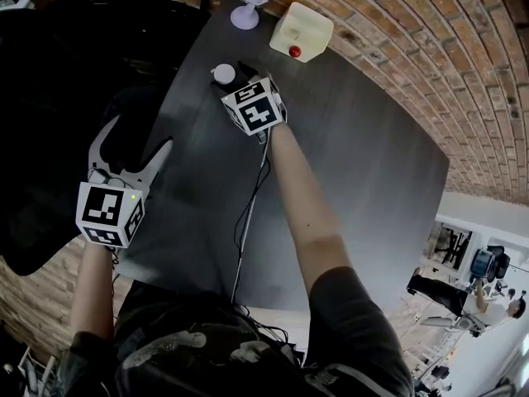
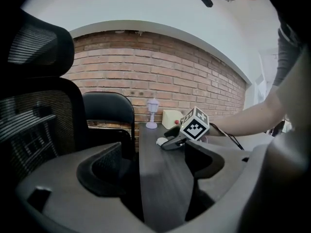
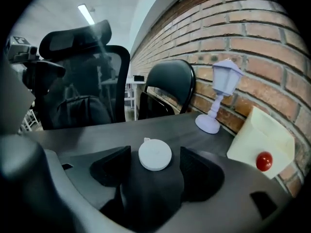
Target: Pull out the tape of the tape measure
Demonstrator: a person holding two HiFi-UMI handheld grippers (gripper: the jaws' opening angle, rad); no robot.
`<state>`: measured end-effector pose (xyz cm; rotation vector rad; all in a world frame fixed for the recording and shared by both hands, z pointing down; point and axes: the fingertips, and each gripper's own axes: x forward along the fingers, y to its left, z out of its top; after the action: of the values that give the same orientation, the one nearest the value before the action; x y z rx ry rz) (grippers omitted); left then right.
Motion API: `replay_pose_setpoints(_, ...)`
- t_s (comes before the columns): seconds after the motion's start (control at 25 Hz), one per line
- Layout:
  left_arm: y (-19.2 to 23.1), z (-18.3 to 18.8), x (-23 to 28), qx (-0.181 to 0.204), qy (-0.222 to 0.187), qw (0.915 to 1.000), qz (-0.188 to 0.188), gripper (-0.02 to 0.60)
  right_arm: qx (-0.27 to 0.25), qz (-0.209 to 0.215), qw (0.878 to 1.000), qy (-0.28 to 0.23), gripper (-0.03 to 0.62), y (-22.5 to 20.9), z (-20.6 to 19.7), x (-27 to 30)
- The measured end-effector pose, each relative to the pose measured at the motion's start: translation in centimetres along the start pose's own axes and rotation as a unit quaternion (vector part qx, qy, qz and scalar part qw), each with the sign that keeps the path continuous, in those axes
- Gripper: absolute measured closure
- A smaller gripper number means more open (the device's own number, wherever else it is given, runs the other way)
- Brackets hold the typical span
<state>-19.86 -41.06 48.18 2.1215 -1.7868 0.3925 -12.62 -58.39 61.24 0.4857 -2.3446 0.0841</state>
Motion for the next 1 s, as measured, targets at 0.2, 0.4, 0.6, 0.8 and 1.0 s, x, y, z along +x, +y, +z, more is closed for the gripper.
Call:
replay_pose_setpoints(0.2, -0.3, -0.8, 0.6, -0.009, 0.007, 0.9999, -0.002, 0.184, -0.002, 0.007, 1.0, 0.008, 0.27, 0.3, -0.1, 0.4)
replay_pose_setpoints(0.4, -0.9, -1.2, 1.1, -0.018, 0.01, 0.9998, -0.005, 0.184, 0.024, 0.031, 0.999, 0.003, 0.272, 0.4, -0.4, 0.5)
replay_pose_setpoints(0.6, -1.3, -1.4, 0.9, -0.012, 0.018, 0.9998, -0.006, 0.184, 0.007, 0.049, 0.999, 0.011, 0.357, 1.3, -0.1, 0.5)
replay_pose_setpoints(0.8, -1.6, -1.5, 0.2, -0.009, 0.019, 0.9998, -0.005, 0.184, 0.028, 0.037, 0.999, 0.02, 0.362, 1.3, -0.2, 0.5)
replay_pose_setpoints(1.0, -2.0, -1.4, -1.1, -0.003, 0.017, 0.9998, -0.007, 0.184, 0.063, 0.041, 0.997, 0.015, 0.362, 2.0, 0.2, -0.9)
